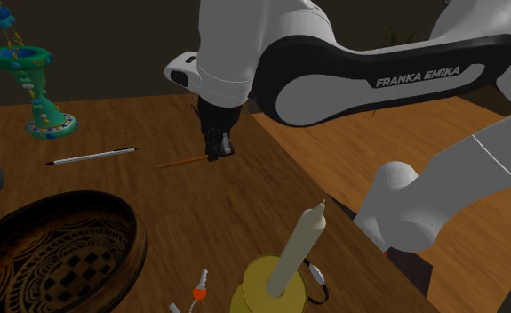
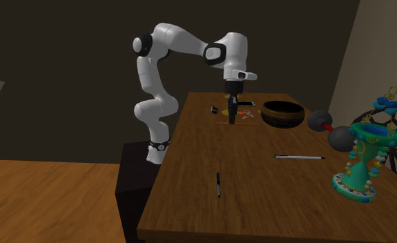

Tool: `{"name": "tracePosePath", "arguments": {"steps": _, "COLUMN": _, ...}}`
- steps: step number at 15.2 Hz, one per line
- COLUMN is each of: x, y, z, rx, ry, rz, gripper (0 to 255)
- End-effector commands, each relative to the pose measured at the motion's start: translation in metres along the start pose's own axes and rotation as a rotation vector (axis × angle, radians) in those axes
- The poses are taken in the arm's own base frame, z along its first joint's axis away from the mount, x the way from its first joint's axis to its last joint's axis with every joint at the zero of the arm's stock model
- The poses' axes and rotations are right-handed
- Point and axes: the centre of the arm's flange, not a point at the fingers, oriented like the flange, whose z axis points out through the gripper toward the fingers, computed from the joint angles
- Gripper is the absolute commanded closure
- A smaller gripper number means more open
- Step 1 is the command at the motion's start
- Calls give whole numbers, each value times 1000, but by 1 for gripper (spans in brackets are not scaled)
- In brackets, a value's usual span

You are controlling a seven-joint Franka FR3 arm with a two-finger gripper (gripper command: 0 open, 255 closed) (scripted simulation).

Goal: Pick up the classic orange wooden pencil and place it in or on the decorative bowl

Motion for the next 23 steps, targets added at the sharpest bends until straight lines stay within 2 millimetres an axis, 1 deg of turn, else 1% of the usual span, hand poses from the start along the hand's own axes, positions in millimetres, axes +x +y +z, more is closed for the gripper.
{"name": "tracePosePath", "arguments": {"steps": 1, "x": 1, "y": 3, "z": -10, "rx": 0, "ry": 0, "rz": 0, "gripper": 255}}
{"name": "tracePosePath", "arguments": {"steps": 20, "x": -1, "y": 26, "z": -107, "rx": 0, "ry": 0, "rz": 0, "gripper": 255}}
{"name": "tracePosePath", "arguments": {"steps": 21, "x": -1, "y": 26, "z": -110, "rx": 0, "ry": 0, "rz": 0, "gripper": 255}}
{"name": "tracePosePath", "arguments": {"steps": 23, "x": 21, "y": 13, "z": -115, "rx": 0, "ry": 0, "rz": 0, "gripper": 255}}
